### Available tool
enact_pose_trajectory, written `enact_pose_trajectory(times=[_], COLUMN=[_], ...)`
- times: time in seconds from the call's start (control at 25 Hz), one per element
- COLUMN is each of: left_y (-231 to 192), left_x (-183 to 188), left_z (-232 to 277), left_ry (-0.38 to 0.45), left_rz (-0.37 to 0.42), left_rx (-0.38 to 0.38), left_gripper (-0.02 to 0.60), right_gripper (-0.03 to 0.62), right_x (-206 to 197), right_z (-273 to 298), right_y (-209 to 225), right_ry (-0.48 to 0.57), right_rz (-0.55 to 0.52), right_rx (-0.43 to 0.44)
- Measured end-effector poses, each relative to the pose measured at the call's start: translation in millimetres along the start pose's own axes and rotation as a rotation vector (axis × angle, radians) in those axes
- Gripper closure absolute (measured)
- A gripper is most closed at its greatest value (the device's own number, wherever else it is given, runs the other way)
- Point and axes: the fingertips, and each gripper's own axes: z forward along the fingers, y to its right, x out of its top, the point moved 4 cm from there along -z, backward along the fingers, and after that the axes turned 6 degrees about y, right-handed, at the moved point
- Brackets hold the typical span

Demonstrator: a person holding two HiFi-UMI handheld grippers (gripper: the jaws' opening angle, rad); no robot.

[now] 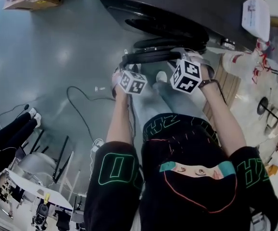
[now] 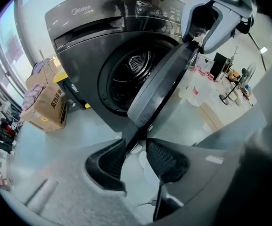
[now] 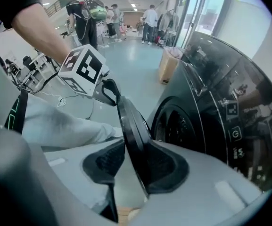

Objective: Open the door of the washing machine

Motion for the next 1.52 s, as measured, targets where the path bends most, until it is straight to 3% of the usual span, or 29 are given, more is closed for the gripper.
enact_pose_trajectory(times=[0.36,0.64,1.04,1.16,1.52], left_y=[64.0,113.1,167.9,205.5,284.3], left_x=[-37.3,-58.4,-78.7,-84.6,-87.6], left_z=[-24.2,-40.4,-51.8,-57.6,-62.9], left_ry=[-0.041,-0.010,-0.037,-0.066,-0.045], left_rz=[-0.135,-0.238,-0.281,-0.328,-0.475], left_rx=[0.073,0.127,0.205,0.241,0.286], left_gripper=[0.440,0.446,0.465,0.465,0.472], right_gripper=[0.441,0.441,0.437,0.435,0.428], right_x=[-22.1,-41.6,-61.8,-78.3,-120.4], right_z=[-12.1,-20.7,-28.1,-35.9,-50.3], right_y=[-42.6,-67.7,-97.0,-113.0,-135.2], right_ry=[0.050,0.065,0.072,0.060,0.053], right_rz=[-0.151,-0.271,-0.404,-0.455,-0.587], right_rx=[0.056,0.094,0.109,0.135,0.168])
